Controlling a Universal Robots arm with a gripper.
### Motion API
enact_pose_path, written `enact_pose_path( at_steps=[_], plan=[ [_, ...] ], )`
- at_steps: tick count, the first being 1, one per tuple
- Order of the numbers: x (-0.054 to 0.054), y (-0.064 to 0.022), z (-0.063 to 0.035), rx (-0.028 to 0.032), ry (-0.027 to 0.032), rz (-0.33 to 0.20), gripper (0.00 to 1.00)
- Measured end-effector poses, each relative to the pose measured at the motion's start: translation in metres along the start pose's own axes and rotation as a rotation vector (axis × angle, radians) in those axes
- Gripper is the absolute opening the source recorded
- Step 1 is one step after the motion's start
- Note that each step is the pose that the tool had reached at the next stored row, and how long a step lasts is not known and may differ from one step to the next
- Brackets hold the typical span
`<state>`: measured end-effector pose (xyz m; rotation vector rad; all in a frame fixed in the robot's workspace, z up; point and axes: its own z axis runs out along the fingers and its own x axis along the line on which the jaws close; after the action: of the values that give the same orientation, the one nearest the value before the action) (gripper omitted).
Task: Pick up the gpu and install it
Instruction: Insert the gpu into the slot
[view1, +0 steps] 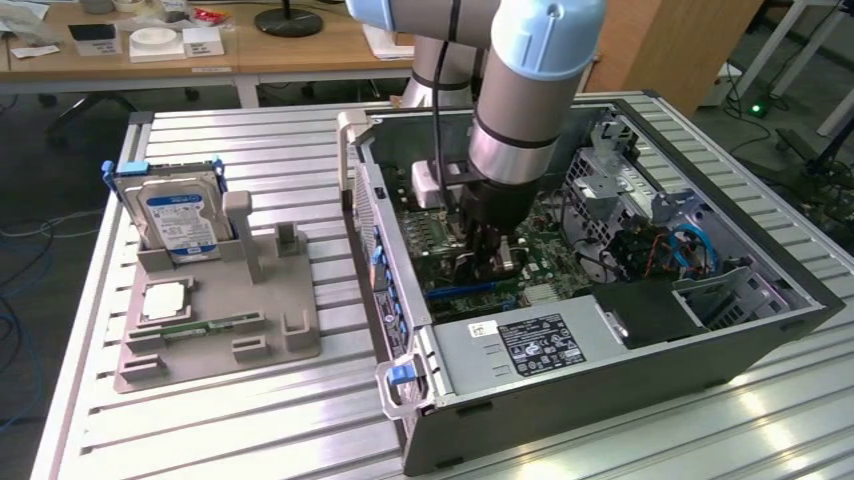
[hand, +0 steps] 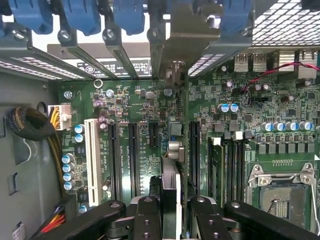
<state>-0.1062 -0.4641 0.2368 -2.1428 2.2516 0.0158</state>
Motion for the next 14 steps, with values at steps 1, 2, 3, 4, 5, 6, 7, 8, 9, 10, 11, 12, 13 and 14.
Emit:
enact_pose_path(
  at_steps=[1,2,3,4,5,6,7,8,9,10,11,12,13,14],
  plan=[
    [0.0,0.0001,0.0005,0.0,0.0,0.0,0.27],
    [0.0,0.0001,0.0009,-0.0001,0.0,0.0,0.27],
    [0.0001,0.0001,0.0012,-0.0002,0.0,0.0,0.27],
    [0.0001,0.0002,0.0014,-0.0002,0.0,0.0,0.27],
    [0.0,0.0003,0.0018,-0.0001,-0.0003,0.0,0.27],
    [0.0,0.0005,0.0023,-0.0001,-0.0006,0.0,0.27],
    [0.0001,0.0007,0.0026,-0.0001,-0.0006,0.0,0.27],
    [0.0001,0.0009,0.003,-0.0001,-0.0005,0.0,0.27],
    [0.0001,0.0011,0.0033,-0.0001,-0.0006,0.0,0.27],
    [0.0001,0.0012,0.0035,-0.0002,-0.0005,0.0,0.27],
    [0.0001,0.0013,0.0038,-0.0002,-0.0005,0.0,0.27],
    [0.0002,0.0014,0.0042,-0.0001,-0.0005,-0.001,0.27],
    [0.0002,0.0014,0.0044,-0.0001,-0.0005,-0.001,0.27],
    [0.0002,0.0014,0.0045,-0.0002,-0.0005,0.0,0.27]
  ],
)
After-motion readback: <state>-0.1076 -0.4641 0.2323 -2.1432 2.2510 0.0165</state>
